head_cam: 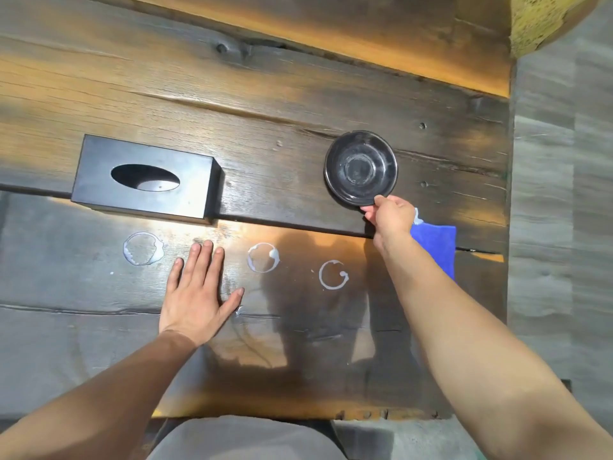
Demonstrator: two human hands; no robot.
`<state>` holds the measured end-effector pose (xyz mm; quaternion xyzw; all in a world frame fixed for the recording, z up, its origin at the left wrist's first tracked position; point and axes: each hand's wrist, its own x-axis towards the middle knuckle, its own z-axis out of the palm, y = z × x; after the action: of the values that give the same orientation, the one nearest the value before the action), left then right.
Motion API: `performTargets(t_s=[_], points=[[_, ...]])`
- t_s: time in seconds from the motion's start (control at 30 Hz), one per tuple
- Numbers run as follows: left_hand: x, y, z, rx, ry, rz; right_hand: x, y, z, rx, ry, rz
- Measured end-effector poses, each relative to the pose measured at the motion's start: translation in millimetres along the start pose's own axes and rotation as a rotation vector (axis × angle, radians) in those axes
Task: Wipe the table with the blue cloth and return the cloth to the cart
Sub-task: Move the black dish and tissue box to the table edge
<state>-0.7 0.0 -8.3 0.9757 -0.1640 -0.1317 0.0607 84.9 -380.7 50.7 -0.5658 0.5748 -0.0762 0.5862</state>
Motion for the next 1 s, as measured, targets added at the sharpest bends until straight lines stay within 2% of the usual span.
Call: performTargets(t_s=[0.27, 0.6, 0.67, 0.73, 0.77, 0.8, 0.87, 1.0], points=[[-1, 1, 1, -0.008, 0.018, -0.012, 46, -27, -44, 0.035, 0.146, 0.081], [0, -2, 6, -0.017, 0.032, -0.007, 53, -31, -47, 0.068, 0.176, 0.135], [0, -1, 5, -0.011, 0.033, -0.006, 50, -30, -46, -0.009, 0.25, 0.106], [0, 0, 4, -0.003, 0.036, -0.007, 36, -28, -39, -0.109, 0.359, 0.013], [0, 0, 3, -0.004, 0.034, -0.005, 26, -25, -32, -0.151, 0.362, -0.053], [0, 0, 2, -0.003, 0.027, -0.002, 14, -23, -23, -0.199, 0.31, -0.119], [0, 1, 1, 0.003, 0.017, 0.003, -14, -14, 1, -0.329, 0.1, -0.225], [0, 2, 0, 0.002, 0.017, 0.008, -69, 4, 65, -0.443, -0.329, -0.245]])
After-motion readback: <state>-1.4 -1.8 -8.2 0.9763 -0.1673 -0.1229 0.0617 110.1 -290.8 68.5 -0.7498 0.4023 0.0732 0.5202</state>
